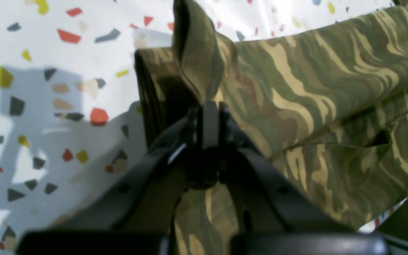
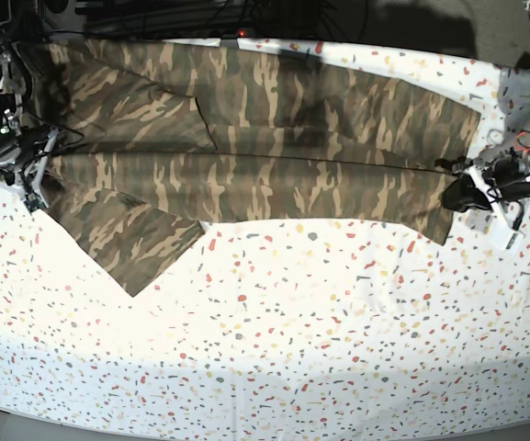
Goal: Fold the T-shirt properly
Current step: 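Pull the hem with both grippers toward the collar, folding the shirt over, then release the right gripper and sweep it along the strip end, tucking loose fabric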
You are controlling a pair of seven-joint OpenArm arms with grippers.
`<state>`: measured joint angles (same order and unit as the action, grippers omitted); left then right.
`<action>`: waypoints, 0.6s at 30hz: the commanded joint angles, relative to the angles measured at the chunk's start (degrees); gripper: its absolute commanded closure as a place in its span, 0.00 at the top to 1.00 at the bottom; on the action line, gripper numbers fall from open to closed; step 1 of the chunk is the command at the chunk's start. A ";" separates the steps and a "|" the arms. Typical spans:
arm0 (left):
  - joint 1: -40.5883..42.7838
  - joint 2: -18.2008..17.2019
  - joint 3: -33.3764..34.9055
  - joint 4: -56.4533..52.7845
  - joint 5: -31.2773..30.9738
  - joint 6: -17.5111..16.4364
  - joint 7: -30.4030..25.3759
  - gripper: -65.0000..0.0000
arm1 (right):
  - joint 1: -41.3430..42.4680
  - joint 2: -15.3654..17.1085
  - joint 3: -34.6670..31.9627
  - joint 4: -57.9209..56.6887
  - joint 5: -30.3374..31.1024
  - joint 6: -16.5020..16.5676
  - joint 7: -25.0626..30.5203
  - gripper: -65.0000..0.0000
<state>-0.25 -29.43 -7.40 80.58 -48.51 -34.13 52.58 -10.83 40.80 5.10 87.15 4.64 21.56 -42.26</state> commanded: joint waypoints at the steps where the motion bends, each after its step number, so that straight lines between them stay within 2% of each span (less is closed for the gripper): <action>1: -0.61 -1.22 -0.55 0.90 -0.57 -0.07 -1.14 0.00 | 0.48 1.55 0.57 0.85 0.22 -1.05 -0.22 0.00; 5: -0.52 -1.22 -0.55 0.90 -0.59 -0.07 -1.20 0.00 | 0.48 1.57 0.57 0.85 2.01 -1.05 -1.11 0.00; 6: -0.52 -1.22 -0.55 0.90 -0.59 -0.07 -1.20 0.00 | 0.48 1.57 0.57 0.85 2.01 -1.03 -1.14 0.07; 7: -0.52 -1.22 -0.55 0.90 -0.57 -0.09 -1.20 0.00 | 0.48 1.60 0.57 0.85 1.99 -1.03 -1.14 0.18; 9: -0.52 -1.22 -0.55 0.90 -0.57 -0.17 -1.20 0.19 | 0.48 1.57 0.57 0.85 1.97 -1.03 -1.11 0.36; 11: -0.52 -1.22 -0.55 0.90 -0.57 -0.17 -1.20 0.36 | 0.50 1.60 0.57 0.85 1.95 -1.05 -1.11 0.49; 13: -0.52 -1.22 -0.55 0.90 -0.28 -0.17 -1.20 0.43 | 0.50 1.60 0.57 0.85 1.51 -1.05 -1.09 0.52; 16: -0.55 -1.25 -0.55 0.90 0.42 -0.15 -1.90 0.43 | 0.66 1.64 0.57 0.87 1.55 -1.55 -0.39 0.52; 18: -0.57 -1.22 -0.55 0.90 0.39 -0.17 -4.83 0.43 | 1.27 1.60 0.57 1.09 1.60 -2.40 2.67 0.52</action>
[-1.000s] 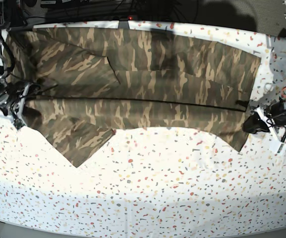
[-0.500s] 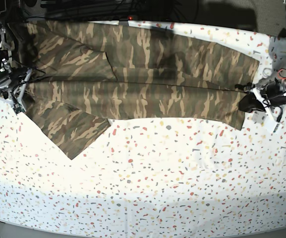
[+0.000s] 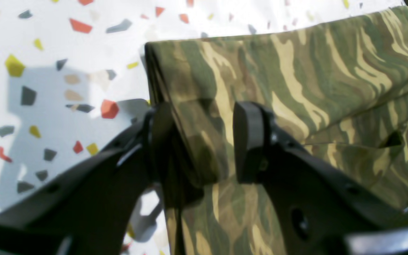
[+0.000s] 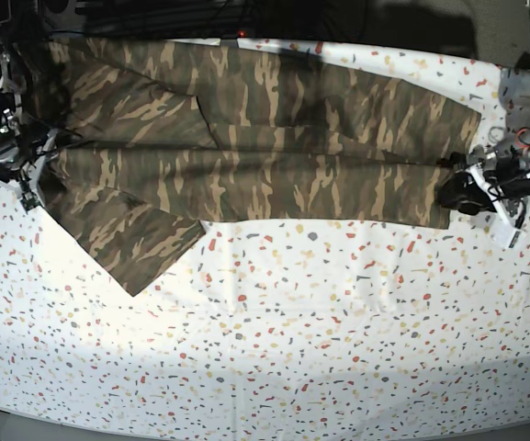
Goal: Fold the T-shirt properly
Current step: 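Release the right gripper and sweep it along the strip end, tucking loose fabric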
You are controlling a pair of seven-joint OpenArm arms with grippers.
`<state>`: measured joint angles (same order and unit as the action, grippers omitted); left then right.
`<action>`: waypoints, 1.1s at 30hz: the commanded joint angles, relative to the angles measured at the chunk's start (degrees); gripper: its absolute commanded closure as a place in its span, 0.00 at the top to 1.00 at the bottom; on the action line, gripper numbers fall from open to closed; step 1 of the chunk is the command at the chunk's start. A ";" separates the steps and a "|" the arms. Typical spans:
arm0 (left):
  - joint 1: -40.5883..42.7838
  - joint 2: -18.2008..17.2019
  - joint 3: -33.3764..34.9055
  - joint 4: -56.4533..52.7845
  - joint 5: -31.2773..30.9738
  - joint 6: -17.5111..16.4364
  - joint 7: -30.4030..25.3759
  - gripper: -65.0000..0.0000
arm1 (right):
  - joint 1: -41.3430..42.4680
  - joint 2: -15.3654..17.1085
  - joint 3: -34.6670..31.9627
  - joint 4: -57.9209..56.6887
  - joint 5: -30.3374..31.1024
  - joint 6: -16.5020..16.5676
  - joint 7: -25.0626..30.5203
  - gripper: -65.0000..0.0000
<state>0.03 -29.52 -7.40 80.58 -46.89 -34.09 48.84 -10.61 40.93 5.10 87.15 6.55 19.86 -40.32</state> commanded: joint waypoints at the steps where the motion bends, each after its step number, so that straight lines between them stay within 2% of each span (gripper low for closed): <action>1: -0.85 -1.14 -0.55 0.92 -1.22 -0.22 -3.39 0.43 | 1.60 1.49 0.57 1.33 -0.09 -1.51 1.75 0.52; 5: -1.64 -0.07 -0.55 0.98 -1.29 -0.22 -9.60 0.43 | 7.02 1.44 0.57 1.99 4.44 -2.73 3.23 0.52; 9: -2.08 3.17 -0.55 1.49 -1.40 -0.24 -8.90 0.43 | 15.15 0.57 0.57 1.55 9.01 -2.62 3.19 0.52; 12: -2.08 6.54 -0.55 2.29 -1.38 -1.05 -6.29 0.43 | 21.40 -2.12 0.57 -2.19 10.43 -2.01 3.34 0.52; 15: -2.08 9.29 -0.55 2.40 -1.33 -2.10 -5.49 0.43 | 28.20 -5.92 0.55 -10.62 11.72 1.22 3.54 0.52; 19: -1.88 10.62 -0.48 2.40 -1.31 -2.05 -0.57 0.43 | 37.46 -10.49 0.55 -24.72 10.58 10.75 1.29 0.52; 22: -1.44 10.45 -0.48 2.40 -1.40 -2.08 -0.02 0.43 | 43.12 -12.55 0.50 -35.43 9.68 15.39 3.13 0.52; 26: -1.09 10.47 -0.48 2.40 -1.62 -2.03 -0.04 0.43 | 48.13 -14.14 0.50 -48.26 3.98 17.05 8.09 0.52; 28: -1.14 10.47 -0.48 2.40 -1.73 -2.03 -0.07 0.43 | 49.03 -14.67 0.44 -52.39 2.29 18.93 9.55 0.52; 33: -1.14 10.47 -0.48 2.40 -2.27 -2.05 -0.04 0.43 | 48.50 -15.04 -3.98 -54.29 0.46 19.85 9.55 0.52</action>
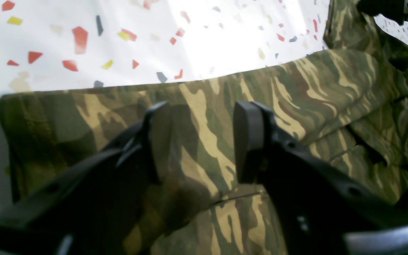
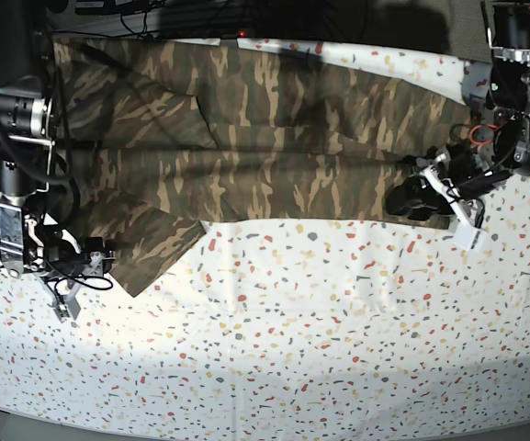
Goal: Fold the T-shirt properly
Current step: 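Release the right gripper and sweep it along the strip end, tucking loose fabric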
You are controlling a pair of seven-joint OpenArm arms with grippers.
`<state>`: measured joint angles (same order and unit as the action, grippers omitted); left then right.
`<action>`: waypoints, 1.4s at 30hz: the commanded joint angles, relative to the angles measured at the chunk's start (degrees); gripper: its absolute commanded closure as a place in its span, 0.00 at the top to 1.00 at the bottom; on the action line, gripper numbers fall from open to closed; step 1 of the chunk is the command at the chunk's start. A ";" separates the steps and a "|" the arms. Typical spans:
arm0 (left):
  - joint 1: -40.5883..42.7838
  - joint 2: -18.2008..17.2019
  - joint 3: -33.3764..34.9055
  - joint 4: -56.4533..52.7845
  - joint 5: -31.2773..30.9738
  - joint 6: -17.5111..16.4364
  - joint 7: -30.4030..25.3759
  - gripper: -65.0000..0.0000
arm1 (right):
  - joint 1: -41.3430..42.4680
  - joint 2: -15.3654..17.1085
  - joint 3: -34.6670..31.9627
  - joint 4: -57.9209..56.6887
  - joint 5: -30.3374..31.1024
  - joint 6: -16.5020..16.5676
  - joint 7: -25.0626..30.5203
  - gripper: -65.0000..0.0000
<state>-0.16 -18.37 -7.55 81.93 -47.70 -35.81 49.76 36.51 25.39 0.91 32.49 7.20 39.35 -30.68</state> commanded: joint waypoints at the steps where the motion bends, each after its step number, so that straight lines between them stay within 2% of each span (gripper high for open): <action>1: -0.94 -0.68 -0.33 1.05 -1.46 -0.33 -0.96 0.43 | 1.38 0.52 -1.55 0.37 -0.59 0.35 -0.35 0.52; 3: -0.94 -0.68 -0.33 1.05 -1.46 -0.33 -0.96 0.43 | 1.40 0.50 -5.68 0.37 -0.83 0.65 -0.42 0.51; 4: -0.94 -0.68 -0.33 1.05 -1.44 -0.33 -0.96 0.43 | 1.40 0.50 -7.96 0.37 -0.81 0.65 -0.42 0.45; 7: -0.92 -0.68 -0.33 1.05 -1.44 -0.33 -0.96 0.43 | 1.44 0.52 -14.23 0.37 -0.81 0.55 -0.22 0.21; 9: -0.94 -0.68 -0.33 1.05 -1.46 -0.33 -0.96 0.43 | 1.55 0.48 -16.85 0.39 -0.81 -1.31 0.09 0.00; 13: -0.94 -0.68 -0.33 1.05 -1.46 -0.33 -0.98 0.43 | 1.70 0.50 -17.97 2.97 -0.11 -2.05 -0.26 0.00; 16: -0.94 -0.68 -0.33 1.05 -1.44 -0.33 -0.96 0.43 | 1.70 0.79 -17.31 6.86 3.10 -2.01 -3.06 0.00; 21: -0.94 -0.70 -0.33 1.05 -1.44 -0.31 -0.96 0.43 | 1.03 1.81 -17.33 16.68 10.27 0.65 -11.52 0.00; 24: -0.94 -0.70 -0.33 1.05 -1.42 -0.33 -0.98 0.43 | -1.33 3.30 -17.33 24.52 15.54 0.65 -16.24 0.00; 29: -0.96 -0.70 -0.33 1.05 -1.42 -0.33 -1.53 0.43 | -9.20 8.24 -17.33 41.46 25.38 0.65 -24.20 0.00; 33: -1.01 -0.70 -0.35 1.05 -1.40 -0.33 -1.79 0.43 | -17.53 14.78 -17.31 56.65 34.95 0.65 -29.86 0.00; 37: -1.11 -0.72 -0.35 1.27 -1.42 -0.33 -1.79 0.43 | -26.95 20.24 -14.08 69.92 36.59 0.65 -34.51 0.00; 42: -1.14 -1.75 -0.35 1.33 -1.42 -0.33 -1.81 0.43 | -39.63 21.11 -4.63 79.87 40.04 0.65 -34.75 0.00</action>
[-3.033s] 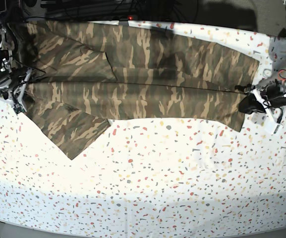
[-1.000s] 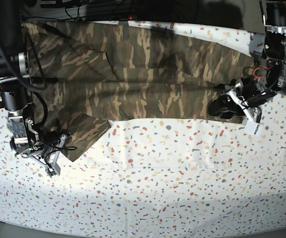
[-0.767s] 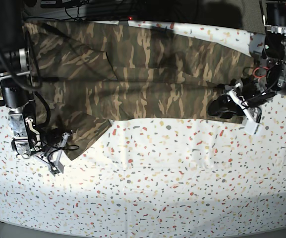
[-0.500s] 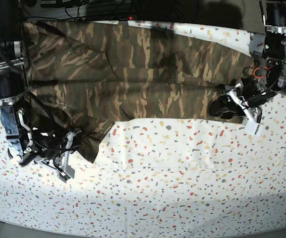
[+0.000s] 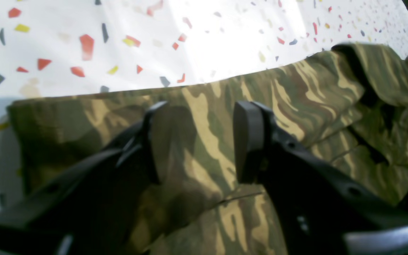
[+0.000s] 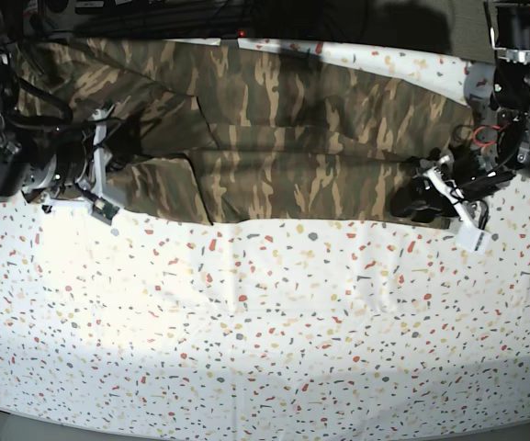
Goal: Fold the T-shirt properly
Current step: 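Release the right gripper and sweep it along the strip end, tucking loose fabric, then regrasp the strip ends with both grippers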
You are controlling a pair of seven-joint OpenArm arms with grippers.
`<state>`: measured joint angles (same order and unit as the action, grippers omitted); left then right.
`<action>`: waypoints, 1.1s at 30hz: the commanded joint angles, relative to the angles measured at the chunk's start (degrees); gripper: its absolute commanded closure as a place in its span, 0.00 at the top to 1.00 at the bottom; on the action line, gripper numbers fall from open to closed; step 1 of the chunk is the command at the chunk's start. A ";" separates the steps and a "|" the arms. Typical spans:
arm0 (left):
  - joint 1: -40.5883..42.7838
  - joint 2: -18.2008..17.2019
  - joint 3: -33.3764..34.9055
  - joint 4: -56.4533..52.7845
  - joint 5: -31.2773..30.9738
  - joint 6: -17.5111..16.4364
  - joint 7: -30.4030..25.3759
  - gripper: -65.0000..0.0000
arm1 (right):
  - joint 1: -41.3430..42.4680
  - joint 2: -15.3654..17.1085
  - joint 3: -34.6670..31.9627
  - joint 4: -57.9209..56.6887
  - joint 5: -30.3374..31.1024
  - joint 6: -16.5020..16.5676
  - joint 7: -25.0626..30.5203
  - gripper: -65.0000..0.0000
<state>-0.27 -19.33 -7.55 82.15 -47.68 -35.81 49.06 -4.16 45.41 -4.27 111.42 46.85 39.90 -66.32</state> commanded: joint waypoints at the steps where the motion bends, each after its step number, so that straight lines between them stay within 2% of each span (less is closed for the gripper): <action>1: -1.03 -0.87 -0.35 1.11 -1.44 -0.33 -1.11 0.43 | -1.29 1.07 2.73 2.73 1.46 0.10 0.87 0.00; 10: -1.97 -0.83 -0.35 1.16 -1.44 -0.33 -1.11 0.43 | -19.23 1.07 21.27 16.48 9.14 0.10 -1.95 0.00; 20: -1.95 -0.85 -0.35 1.16 -1.42 -0.33 -1.09 0.43 | -34.93 1.07 34.51 23.58 19.50 0.10 -8.31 0.00; 29: -1.95 -0.85 -0.35 1.16 -1.40 -0.33 -1.11 0.43 | -46.01 1.07 45.07 23.58 19.56 0.10 -8.48 0.00; 33: -1.95 -0.85 -0.35 1.16 -1.42 -0.33 -1.11 0.43 | -48.41 1.07 48.48 23.58 19.17 0.10 -8.52 0.00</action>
<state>-1.23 -19.35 -7.55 82.15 -47.70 -35.81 48.88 -52.40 45.60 43.64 134.32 65.54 39.90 -75.11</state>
